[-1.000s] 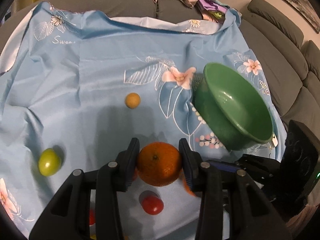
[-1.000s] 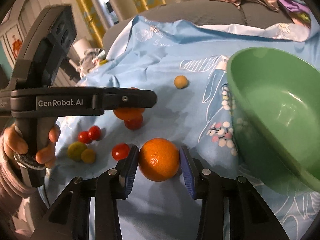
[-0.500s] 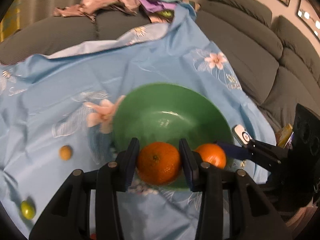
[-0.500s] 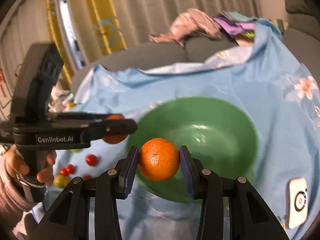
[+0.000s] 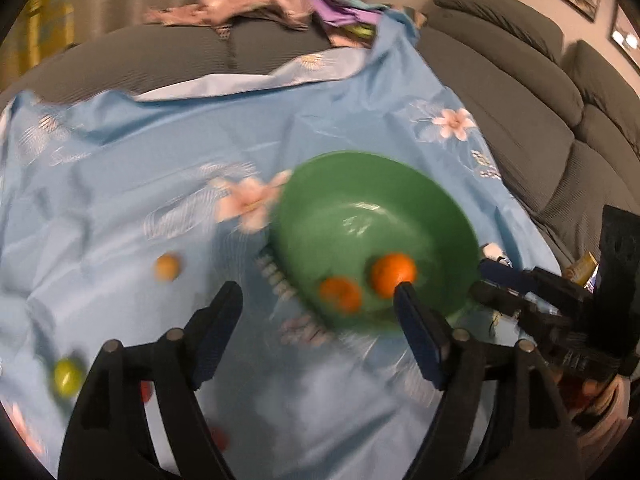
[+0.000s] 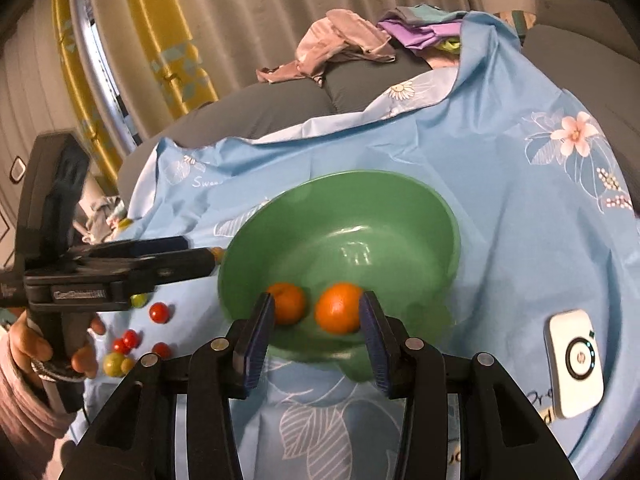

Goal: Organize fruits
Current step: 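Carry both oranges over the green bowl and open both tools, then lower the left tool onto the yellow lemon-like fruit and close it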

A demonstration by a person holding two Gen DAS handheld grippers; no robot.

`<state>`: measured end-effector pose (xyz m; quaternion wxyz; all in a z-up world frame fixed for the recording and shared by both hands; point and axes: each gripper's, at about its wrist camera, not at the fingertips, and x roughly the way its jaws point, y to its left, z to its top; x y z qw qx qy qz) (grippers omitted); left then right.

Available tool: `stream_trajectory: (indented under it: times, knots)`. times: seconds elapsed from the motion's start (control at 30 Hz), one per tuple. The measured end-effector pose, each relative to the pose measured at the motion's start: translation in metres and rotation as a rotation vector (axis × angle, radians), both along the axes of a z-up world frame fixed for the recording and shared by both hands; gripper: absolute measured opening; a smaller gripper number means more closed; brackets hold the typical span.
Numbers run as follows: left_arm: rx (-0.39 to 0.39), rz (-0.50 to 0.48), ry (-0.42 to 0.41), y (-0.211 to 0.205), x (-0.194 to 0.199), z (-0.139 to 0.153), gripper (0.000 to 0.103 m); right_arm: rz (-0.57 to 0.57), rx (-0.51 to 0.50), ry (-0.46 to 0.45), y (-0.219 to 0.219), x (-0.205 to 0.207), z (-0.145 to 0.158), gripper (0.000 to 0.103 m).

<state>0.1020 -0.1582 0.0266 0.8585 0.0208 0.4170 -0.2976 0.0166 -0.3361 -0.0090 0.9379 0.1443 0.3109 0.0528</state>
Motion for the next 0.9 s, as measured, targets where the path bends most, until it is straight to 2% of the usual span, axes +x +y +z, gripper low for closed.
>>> stream_trajectory:
  times: [0.1,0.3,0.43,0.6,0.9]
  knots:
    - [0.018,0.087,0.008,0.038,-0.016,-0.005,0.081,0.022,0.010,0.007,0.006,-0.005,0.000,0.044]
    - [0.067,0.321,0.036,0.132,-0.065,-0.019,0.082,0.099,0.004,0.010,0.034,-0.012,0.004,0.045]
    - [0.093,0.417,0.073,0.175,-0.097,-0.030,0.082,0.167,-0.025,0.018,0.061,-0.013,0.004,0.045]
    - [0.067,0.462,0.105,0.195,-0.119,-0.040,0.082,0.238,-0.030,0.049,0.096,-0.010,0.000,0.045]
    - [0.046,0.372,0.082,0.178,-0.128,-0.051,0.080,0.365,-0.066,0.111,0.151,-0.009,-0.014,0.045]
